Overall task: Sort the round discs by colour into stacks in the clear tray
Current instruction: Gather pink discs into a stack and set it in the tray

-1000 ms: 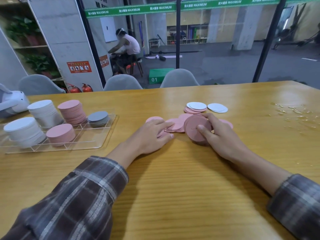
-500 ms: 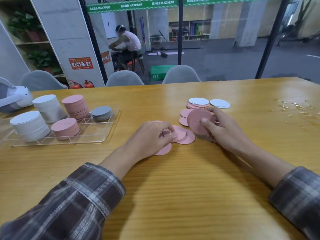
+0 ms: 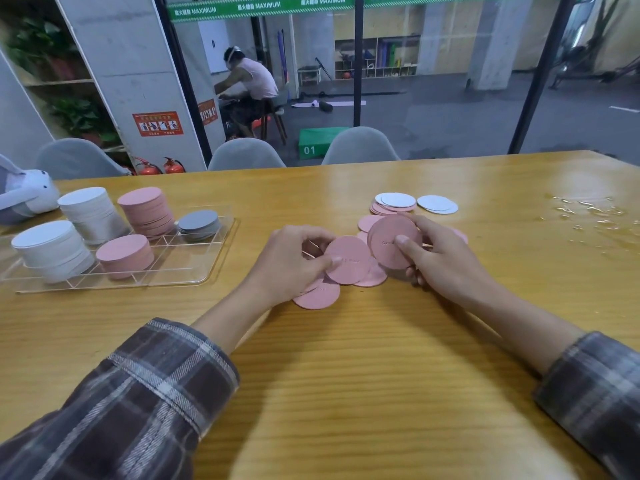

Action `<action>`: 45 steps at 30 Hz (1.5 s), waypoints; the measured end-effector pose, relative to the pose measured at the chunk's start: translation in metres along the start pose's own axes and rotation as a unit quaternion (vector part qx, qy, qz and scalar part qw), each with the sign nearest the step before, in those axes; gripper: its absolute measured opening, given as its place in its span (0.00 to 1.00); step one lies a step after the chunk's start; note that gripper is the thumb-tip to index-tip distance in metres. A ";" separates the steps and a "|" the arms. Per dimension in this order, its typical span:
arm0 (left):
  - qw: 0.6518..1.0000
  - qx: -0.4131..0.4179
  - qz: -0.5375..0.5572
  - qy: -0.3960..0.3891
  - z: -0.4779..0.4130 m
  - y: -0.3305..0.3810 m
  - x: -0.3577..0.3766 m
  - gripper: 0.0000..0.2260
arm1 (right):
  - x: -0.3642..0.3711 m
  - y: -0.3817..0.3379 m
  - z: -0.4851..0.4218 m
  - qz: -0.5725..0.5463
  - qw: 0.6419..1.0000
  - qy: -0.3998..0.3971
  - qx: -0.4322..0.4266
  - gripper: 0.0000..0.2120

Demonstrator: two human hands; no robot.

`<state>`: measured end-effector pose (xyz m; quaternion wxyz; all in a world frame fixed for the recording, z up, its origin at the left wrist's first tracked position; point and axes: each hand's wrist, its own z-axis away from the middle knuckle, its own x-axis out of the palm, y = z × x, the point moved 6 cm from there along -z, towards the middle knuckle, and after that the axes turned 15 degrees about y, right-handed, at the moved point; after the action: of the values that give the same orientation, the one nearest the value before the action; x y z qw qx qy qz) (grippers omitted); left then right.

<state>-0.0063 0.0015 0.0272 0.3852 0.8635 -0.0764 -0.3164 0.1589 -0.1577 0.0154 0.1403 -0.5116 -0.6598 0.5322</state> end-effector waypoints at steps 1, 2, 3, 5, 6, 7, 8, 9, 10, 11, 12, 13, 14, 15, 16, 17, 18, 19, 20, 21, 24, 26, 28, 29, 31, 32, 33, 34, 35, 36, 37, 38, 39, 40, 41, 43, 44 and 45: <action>1.000 -0.015 0.027 -0.008 0.001 0.001 0.002 0.07 | 0.001 0.000 0.000 -0.004 1.000 -0.007 -0.002 0.16; 0.998 -0.032 0.056 -0.012 0.003 0.003 0.004 0.05 | 0.002 0.000 0.000 -0.005 1.000 -0.016 -0.001 0.18; 0.995 -0.053 0.085 -0.013 0.005 0.004 0.006 0.05 | 0.004 0.001 0.000 -0.004 1.000 -0.028 0.002 0.19; 0.989 -0.087 0.122 -0.009 0.009 0.004 0.012 0.07 | 0.010 0.002 0.001 -0.002 0.999 -0.050 0.012 0.22; 0.987 -0.095 0.127 -0.002 0.011 0.005 0.014 0.07 | 0.012 0.002 0.001 -0.005 0.998 -0.059 0.016 0.22; 0.987 -0.096 0.125 0.008 0.012 0.006 0.015 0.07 | 0.014 0.002 0.002 -0.008 0.998 -0.067 0.020 0.21; 0.988 -0.095 0.122 0.018 0.013 0.008 0.016 0.07 | 0.015 0.002 0.003 -0.012 0.997 -0.075 0.026 0.21; 0.988 -0.095 0.119 0.028 0.013 0.009 0.015 0.07 | 0.016 0.001 0.003 -0.019 0.996 -0.082 0.032 0.21; 0.988 -0.095 0.118 0.040 0.013 0.011 0.014 0.07 | 0.017 0.001 0.004 -0.026 0.995 -0.088 0.038 0.20; 0.988 -0.091 0.112 0.054 0.012 0.013 0.013 0.06 | 0.017 0.000 0.004 -0.033 0.994 -0.094 0.042 0.20; 0.989 -0.081 0.098 0.071 0.011 0.014 0.011 0.05 | 0.018 -0.001 0.006 -0.039 0.993 -0.099 0.044 0.20; 0.991 -0.069 0.078 0.087 0.009 0.014 0.010 0.05 | 0.018 -0.002 0.007 -0.044 0.993 -0.103 0.046 0.20; 0.991 -0.064 0.063 0.098 0.009 0.014 0.009 0.06 | 0.019 -0.003 0.007 -0.049 0.992 -0.105 0.049 0.20; 0.991 -0.067 0.059 0.102 0.008 0.013 0.009 0.07 | 0.019 -0.005 0.009 -0.051 0.992 -0.107 0.051 0.21; 0.990 -0.071 0.062 0.102 0.009 0.014 0.009 0.07 | 0.020 -0.006 0.009 -0.050 0.992 -0.107 0.051 0.21; 0.990 -0.073 0.064 0.101 0.009 0.014 0.010 0.07 | 0.019 -0.008 0.010 -0.047 0.992 -0.109 0.049 0.22; 0.990 -0.074 0.066 0.099 0.010 0.015 0.010 0.07 | 0.019 -0.009 0.011 -0.041 0.992 -0.110 0.044 0.24; 0.990 -0.077 0.071 0.097 0.011 0.017 0.011 0.07 | 0.019 -0.011 0.011 -0.032 0.993 -0.112 0.036 0.25; 0.988 -0.086 0.080 0.095 0.012 0.017 0.011 0.07 | 0.019 -0.012 0.012 -0.021 0.993 -0.113 0.025 0.26; 0.987 -0.097 0.093 0.093 0.012 0.017 0.012 0.08 | 0.019 -0.014 0.013 -0.012 0.993 -0.113 0.015 0.27; 0.986 -0.098 0.099 0.091 0.013 0.017 0.013 0.09 | 0.018 -0.014 0.013 0.004 0.994 -0.111 0.002 0.29; 0.990 -0.070 0.076 0.092 0.011 0.018 0.013 0.08 | 0.017 -0.015 0.013 0.006 0.994 -0.107 0.001 0.29; 0.995 -0.019 0.032 0.095 0.008 0.019 0.010 0.05 | 0.017 -0.015 0.013 0.006 0.995 -0.100 0.000 0.28; 0.995 0.005 0.000 0.095 0.007 0.017 0.008 0.05 | 0.016 -0.015 0.013 0.004 0.996 -0.094 0.003 0.27; 0.994 0.029 -0.085 0.063 0.003 0.004 0.007 0.11 | 0.014 -0.012 0.012 0.003 0.997 -0.081 0.009 0.27; 0.991 0.028 -0.130 0.030 0.004 -0.005 0.008 0.16 | 0.012 -0.010 0.011 0.006 0.997 -0.075 0.012 0.26; 0.987 0.022 -0.161 -0.002 0.004 -0.013 0.010 0.20 | 0.010 -0.008 0.010 0.011 0.997 -0.069 0.015 0.26; 0.985 0.016 -0.173 -0.022 0.005 -0.018 0.010 0.23 | 0.009 -0.007 0.009 0.016 0.998 -0.065 0.016 0.26; 0.984 0.013 -0.173 -0.031 0.005 -0.020 0.010 0.25 | 0.008 -0.006 0.009 0.021 0.998 -0.061 0.017 0.26; 0.985 0.014 -0.169 -0.030 0.005 -0.019 0.010 0.25 | 0.007 -0.005 0.008 0.023 0.998 -0.056 0.018 0.25; 0.986 0.014 -0.164 -0.028 0.004 -0.018 0.010 0.25 | 0.007 -0.005 0.007 0.023 0.998 -0.051 0.019 0.25; 0.987 0.014 -0.158 -0.023 0.003 -0.016 0.009 0.24 | 0.006 -0.005 0.007 0.022 0.999 -0.045 0.017 0.24; 0.988 0.013 -0.150 -0.017 0.002 -0.014 0.008 0.23 | 0.006 -0.005 0.006 0.022 0.999 -0.040 0.014 0.23; 0.990 0.012 -0.137 -0.008 0.002 -0.013 0.006 0.21 | 0.005 -0.004 0.005 0.022 0.999 -0.034 0.012 0.22; 0.992 0.011 -0.122 0.006 0.002 -0.011 0.003 0.18 | 0.004 -0.003 0.004 0.021 0.999 -0.028 0.013 0.21; 0.996 0.002 -0.081 0.040 0.000 -0.008 -0.002 0.11 | 0.002 0.002 0.002 0.023 0.999 -0.019 0.023 0.20; 0.997 -0.012 -0.052 0.050 -0.001 -0.007 -0.003 0.09 | 0.002 0.004 0.000 0.025 0.999 -0.018 0.029 0.20; 0.998 -0.030 -0.017 0.053 -0.001 -0.007 -0.002 0.07 | 0.003 0.006 -0.001 0.026 0.999 -0.021 0.033 0.20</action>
<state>-0.0083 0.0075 0.0240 0.4091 0.8684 -0.0313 -0.2786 0.1611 -0.1557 0.0097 0.1295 -0.5124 -0.6309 0.5680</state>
